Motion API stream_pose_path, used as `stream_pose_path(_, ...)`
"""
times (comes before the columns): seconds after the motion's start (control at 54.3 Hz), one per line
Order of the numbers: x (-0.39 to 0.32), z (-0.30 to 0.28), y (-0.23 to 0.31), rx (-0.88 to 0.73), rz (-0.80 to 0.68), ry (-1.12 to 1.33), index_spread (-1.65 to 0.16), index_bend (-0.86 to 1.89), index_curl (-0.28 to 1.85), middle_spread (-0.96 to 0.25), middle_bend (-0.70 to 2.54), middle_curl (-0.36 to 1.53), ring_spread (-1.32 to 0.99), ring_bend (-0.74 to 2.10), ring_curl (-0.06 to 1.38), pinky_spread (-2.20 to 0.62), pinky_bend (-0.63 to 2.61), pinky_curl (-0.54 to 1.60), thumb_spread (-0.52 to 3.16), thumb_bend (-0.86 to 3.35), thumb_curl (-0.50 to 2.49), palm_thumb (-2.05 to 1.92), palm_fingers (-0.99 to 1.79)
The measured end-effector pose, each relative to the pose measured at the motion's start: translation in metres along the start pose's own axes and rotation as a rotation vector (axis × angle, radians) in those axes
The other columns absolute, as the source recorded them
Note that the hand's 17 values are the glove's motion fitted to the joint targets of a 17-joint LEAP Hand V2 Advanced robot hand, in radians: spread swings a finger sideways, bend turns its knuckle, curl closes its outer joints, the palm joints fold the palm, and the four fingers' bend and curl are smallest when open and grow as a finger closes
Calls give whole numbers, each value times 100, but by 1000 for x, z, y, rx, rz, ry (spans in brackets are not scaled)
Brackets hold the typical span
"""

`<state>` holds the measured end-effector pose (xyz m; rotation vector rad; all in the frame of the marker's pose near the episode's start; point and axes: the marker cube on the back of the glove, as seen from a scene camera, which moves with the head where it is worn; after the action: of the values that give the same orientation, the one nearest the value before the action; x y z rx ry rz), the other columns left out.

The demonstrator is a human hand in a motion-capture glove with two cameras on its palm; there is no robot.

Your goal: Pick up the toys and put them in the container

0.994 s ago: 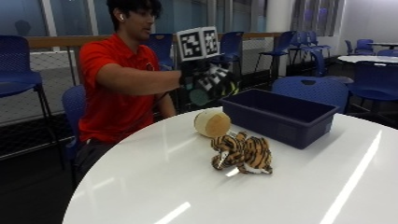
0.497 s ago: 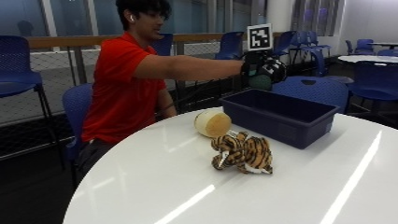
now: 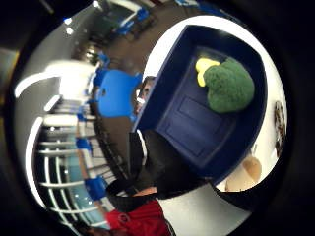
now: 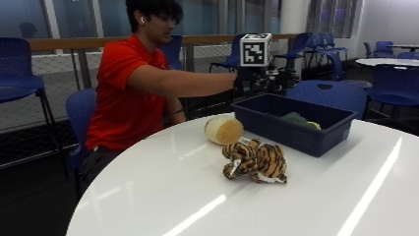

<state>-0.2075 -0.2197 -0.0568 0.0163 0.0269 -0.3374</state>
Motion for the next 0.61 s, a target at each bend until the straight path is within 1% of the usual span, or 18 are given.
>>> stream_pose_path(0.074, 16, 1, 15, 4, 17, -47, -32, 9, 25, -15, 18, 48, -15, 33, 34, 2, 76, 34, 105, -9, 54, -10, -25)
stream_pose_path(0.239, 66, 19, 60, -5, 101, -34, -32, 10, 22, -11, 15, 43, -10, 24, 33, 5, 70, 32, 106, -8, 43, -10, -22)
stream_pose_path(0.35, 96, 29, 80, -6, 166, -33, -31, 10, 20, -10, 14, 40, -9, 21, 32, 5, 67, 32, 104, -9, 37, -11, -22)
stream_pose_path(0.497, 116, 54, 106, -51, 197, -6, -31, 10, 19, -9, 14, 37, -7, 19, 32, 6, 65, 32, 103, -9, 31, -11, -20)
stream_pose_path(0.608, 111, 74, 120, -83, 191, -2, -31, 10, 18, -9, 15, 35, -7, 18, 32, 6, 64, 32, 103, -8, 28, -10, -20)
